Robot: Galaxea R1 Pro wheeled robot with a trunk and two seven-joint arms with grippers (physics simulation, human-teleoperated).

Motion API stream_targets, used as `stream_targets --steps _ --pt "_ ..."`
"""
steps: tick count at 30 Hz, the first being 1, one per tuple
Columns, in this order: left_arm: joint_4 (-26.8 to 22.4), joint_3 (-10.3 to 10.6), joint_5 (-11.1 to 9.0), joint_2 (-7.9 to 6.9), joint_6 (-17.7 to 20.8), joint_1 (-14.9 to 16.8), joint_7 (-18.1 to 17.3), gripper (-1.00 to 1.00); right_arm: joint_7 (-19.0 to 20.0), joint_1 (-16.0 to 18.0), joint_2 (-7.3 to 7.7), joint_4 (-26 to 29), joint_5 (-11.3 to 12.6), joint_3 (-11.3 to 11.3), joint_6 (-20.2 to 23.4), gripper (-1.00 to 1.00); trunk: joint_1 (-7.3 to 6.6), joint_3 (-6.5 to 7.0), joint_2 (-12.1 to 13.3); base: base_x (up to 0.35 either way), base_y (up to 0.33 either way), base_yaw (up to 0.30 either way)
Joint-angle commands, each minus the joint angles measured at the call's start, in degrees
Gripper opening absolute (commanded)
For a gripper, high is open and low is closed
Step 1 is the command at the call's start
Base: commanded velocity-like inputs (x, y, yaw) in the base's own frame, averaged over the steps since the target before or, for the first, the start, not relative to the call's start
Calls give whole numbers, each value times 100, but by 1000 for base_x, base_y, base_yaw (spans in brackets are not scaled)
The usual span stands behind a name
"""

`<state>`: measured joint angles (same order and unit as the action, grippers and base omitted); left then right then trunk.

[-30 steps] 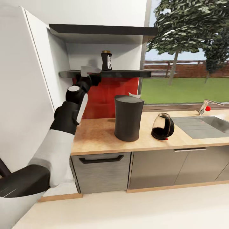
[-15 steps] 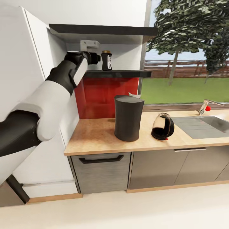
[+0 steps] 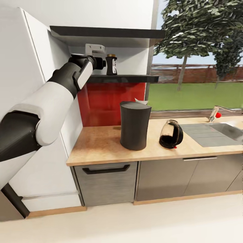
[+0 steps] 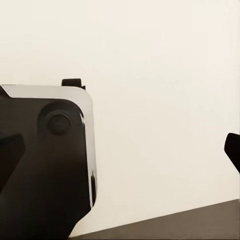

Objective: Set up a coffee station on the kitchen countertop: keep the coffee maker on the countertop, move the bottle of coffee from the kitchen shelf to the counter next to the coffee maker, place a paper coffee filter on top of the coffee maker, put the saucer next to the coffee maker with the coffee cup on the saucer, and place the electric kettle next to the coffee maker.

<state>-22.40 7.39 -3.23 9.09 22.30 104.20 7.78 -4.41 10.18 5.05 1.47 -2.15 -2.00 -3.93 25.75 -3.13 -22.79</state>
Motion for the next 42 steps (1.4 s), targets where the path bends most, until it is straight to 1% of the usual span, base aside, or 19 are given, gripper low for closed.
stream_targets --steps 1,8,22,23,25,28,30,35,42 --pt "-18 45 -40 -7 26 -2 29 100 -7 -18 0 -6 -23 -20 0 100 4 -11 -13 0 0 -49" --pt "-34 15 -62 -12 15 -13 14 100 0 -56 -3 1 -23 -20 38 100 4 -7 -13 0 0 -15" --pt "-19 -44 -99 -7 -363 -14 92 100 4 -59 -13 10 -14 -20 24 100 4 -6 -13 0 0 0" --pt "-9 -62 -117 -7 -420 -14 99 100 3 -60 -16 9 -14 -20 24 100 4 -6 -13 20 0 0" --pt "26 -147 -227 -2 -497 -14 105 100 -6 -60 -19 6 -14 -20 24 100 4 -6 -13 95 0 0" --pt "56 -222 -375 3 -534 -14 108 100 -18 -60 -24 4 -14 -24 24 100 4 -6 -13 188 0 0" --pt "67 -243 -421 4 -542 -17 109 100 -22 -60 -24 3 -14 -27 24 100 4 -6 -13 265 0 0" --pt "69 -261 -461 5 -566 -22 110 100 -25 -60 -28 3 -8 -29 24 100 4 -6 -13 311 0 0" --pt "62 -264 -460 0 -662 -63 110 100 -25 -60 -37 3 -5 -29 23 100 4 -6 -13 325 0 0"
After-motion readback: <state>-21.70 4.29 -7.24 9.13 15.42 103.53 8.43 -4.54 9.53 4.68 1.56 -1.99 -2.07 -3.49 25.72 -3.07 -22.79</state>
